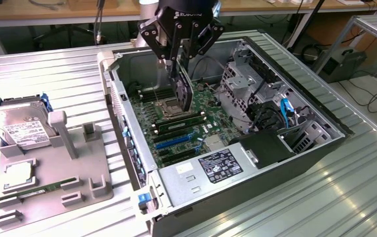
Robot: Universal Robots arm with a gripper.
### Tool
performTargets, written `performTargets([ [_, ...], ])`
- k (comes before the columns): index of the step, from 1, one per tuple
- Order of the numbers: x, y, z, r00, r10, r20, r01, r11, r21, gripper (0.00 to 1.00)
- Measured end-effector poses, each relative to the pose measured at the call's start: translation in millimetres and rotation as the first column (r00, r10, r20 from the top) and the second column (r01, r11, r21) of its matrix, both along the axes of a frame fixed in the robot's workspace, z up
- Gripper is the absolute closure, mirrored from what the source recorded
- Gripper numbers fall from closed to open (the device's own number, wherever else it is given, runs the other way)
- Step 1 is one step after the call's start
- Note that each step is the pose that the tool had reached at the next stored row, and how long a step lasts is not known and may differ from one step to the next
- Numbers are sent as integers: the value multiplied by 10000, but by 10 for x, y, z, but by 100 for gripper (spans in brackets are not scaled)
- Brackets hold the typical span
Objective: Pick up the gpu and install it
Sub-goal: 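Pick up the gpu and move the gpu toward the slot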
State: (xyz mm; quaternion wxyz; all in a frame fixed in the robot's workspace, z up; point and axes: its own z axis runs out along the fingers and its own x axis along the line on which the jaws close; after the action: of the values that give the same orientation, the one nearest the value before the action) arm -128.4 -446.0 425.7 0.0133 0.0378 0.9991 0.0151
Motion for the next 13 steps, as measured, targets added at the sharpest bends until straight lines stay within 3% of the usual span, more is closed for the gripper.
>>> performTargets([
  [13,117,0,-35,10000,1,0,-1,10000,-17,74],
])
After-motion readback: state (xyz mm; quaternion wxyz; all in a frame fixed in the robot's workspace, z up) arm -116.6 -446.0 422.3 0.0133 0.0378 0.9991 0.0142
